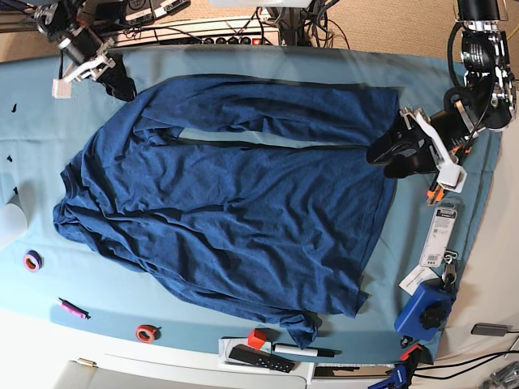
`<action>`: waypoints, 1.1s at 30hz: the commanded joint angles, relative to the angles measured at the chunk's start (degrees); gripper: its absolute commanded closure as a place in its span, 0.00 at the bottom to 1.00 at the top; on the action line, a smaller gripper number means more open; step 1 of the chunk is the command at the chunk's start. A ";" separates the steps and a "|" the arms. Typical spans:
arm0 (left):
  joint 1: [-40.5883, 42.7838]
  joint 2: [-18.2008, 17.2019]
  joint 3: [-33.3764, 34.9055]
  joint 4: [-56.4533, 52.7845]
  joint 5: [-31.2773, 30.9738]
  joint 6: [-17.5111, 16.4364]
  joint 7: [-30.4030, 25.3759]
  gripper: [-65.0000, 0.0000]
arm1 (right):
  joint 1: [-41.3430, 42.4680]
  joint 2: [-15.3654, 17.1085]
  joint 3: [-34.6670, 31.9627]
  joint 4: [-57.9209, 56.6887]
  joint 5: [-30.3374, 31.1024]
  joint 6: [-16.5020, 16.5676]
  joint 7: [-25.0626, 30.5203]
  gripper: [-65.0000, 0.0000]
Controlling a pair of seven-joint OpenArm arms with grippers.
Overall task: Layout the t-shirt on the table in an organized manner, then fold the t-shirt properly
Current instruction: 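Release the hem and raise both grippers toward the collar, then grasp the collar edge corners with both grippers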
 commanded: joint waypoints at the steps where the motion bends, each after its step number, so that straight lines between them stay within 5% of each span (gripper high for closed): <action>1: -0.48 -0.68 -0.33 1.25 -1.53 -0.49 -0.79 0.46 | -0.57 -1.20 -0.02 0.48 1.77 -0.36 -1.03 0.60; 9: -0.44 -0.68 -0.33 1.31 -5.29 -0.49 3.48 0.46 | -1.07 -7.89 -0.02 0.48 2.47 -0.36 -1.29 0.60; 15: -0.31 -0.70 -0.33 1.31 -6.43 -0.49 4.31 0.46 | -1.42 -9.46 0.61 2.05 3.48 -0.36 -2.40 0.60; 27: 0.83 -0.70 -0.33 1.31 -6.62 -0.49 4.52 0.46 | -10.51 -16.92 9.88 28.76 3.82 -0.36 -1.20 0.60; 33: 0.98 -0.72 -0.33 1.31 -6.64 -0.49 4.70 0.46 | -10.45 -16.92 10.38 29.70 -8.37 -11.67 6.54 0.60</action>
